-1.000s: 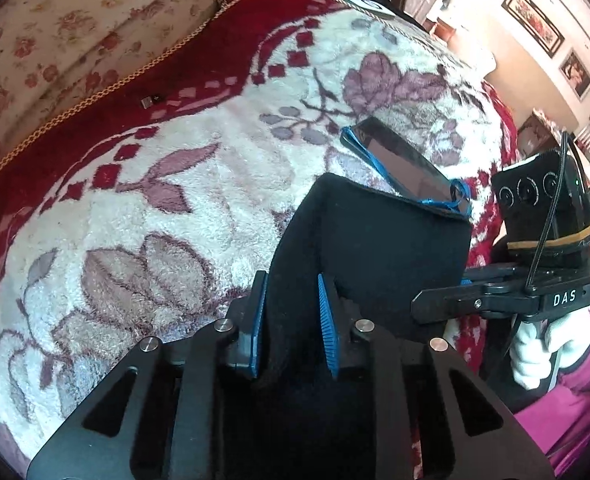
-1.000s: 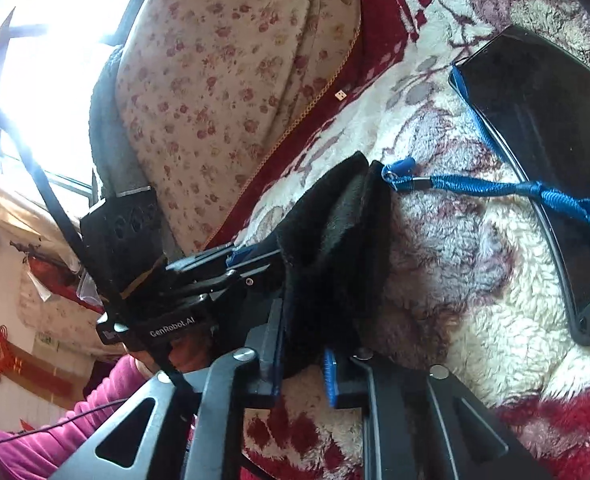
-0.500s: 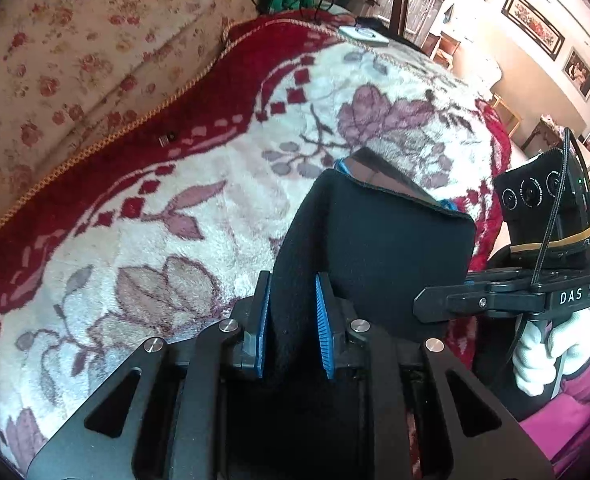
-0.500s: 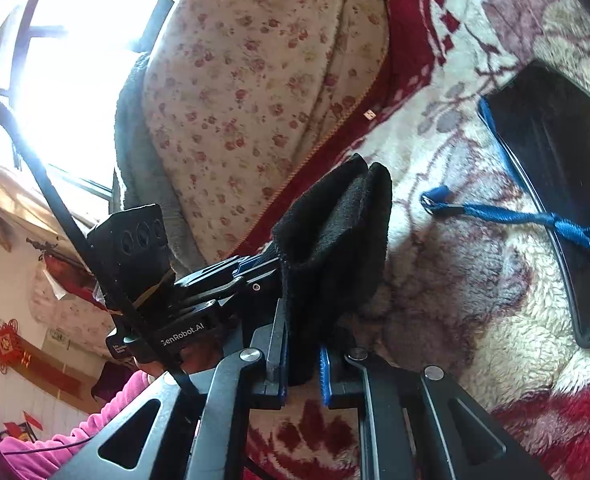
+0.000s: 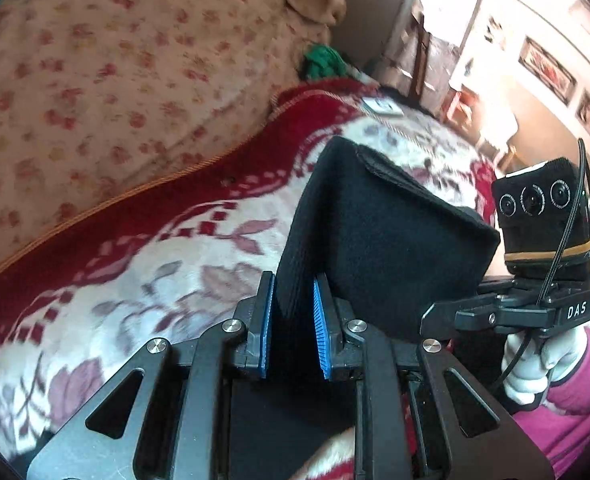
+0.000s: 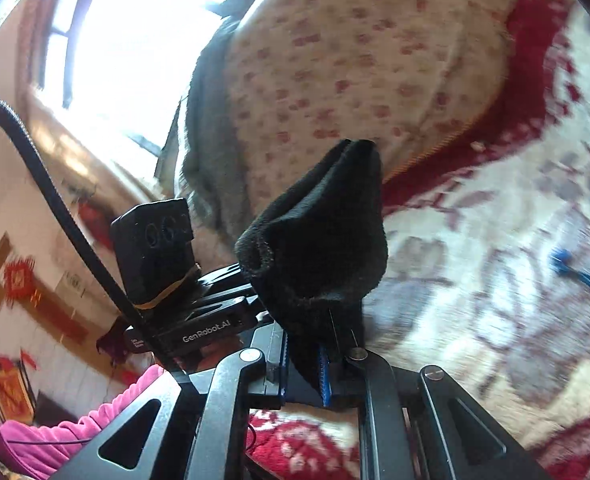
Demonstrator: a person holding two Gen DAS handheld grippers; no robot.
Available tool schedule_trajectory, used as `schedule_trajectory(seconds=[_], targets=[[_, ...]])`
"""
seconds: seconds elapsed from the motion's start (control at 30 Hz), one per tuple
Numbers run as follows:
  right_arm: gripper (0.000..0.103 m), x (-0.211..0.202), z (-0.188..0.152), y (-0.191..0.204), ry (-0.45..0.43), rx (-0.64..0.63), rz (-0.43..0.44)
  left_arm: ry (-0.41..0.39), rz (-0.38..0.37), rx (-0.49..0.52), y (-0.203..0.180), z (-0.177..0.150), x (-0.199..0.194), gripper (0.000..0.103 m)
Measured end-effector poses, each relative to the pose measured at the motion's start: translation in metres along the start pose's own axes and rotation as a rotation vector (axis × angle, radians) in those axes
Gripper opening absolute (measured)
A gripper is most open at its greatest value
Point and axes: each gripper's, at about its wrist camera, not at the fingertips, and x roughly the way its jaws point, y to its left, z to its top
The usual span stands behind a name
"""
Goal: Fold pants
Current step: 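Lay the lifted leg end over the pants and open the right gripper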
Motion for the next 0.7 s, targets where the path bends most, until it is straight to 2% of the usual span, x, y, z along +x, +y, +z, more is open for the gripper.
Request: schedule_trajectory(seconds=[0.23,0.4,0.47,0.53,0.57,0.7], targets=[[0.011,0.073,-0.014,0.038,0.16,-0.089,0.088,-0.045,0.089,-0.193,0.06,-0.05,-0.05,0.017],[0.011,0.148,-0.045,0.052,0.337,-0.161,0.074,-0.052,0.208,-0.358,0.103,-0.098,-0.076,0.017],[0.012,0.176,-0.057,0.046,0.394,-0.153,0.059,-0.051,0.244,-0.433,0.118,-0.116,-0.087,0.016],[0.021,0.201,-0.069,0.035,0.465,-0.096,0.042,-0.066,0.266,-0.473,0.125,-0.128,-0.097,0.016],[0.022,0.21,-0.074,0.03,0.503,-0.059,0.025,-0.077,0.273,-0.485,0.126,-0.133,-0.104,0.017],[0.033,0.206,-0.071,0.041,0.496,-0.073,0.092,-0.129,0.286,-0.495,0.121,-0.142,-0.127,0.017]])
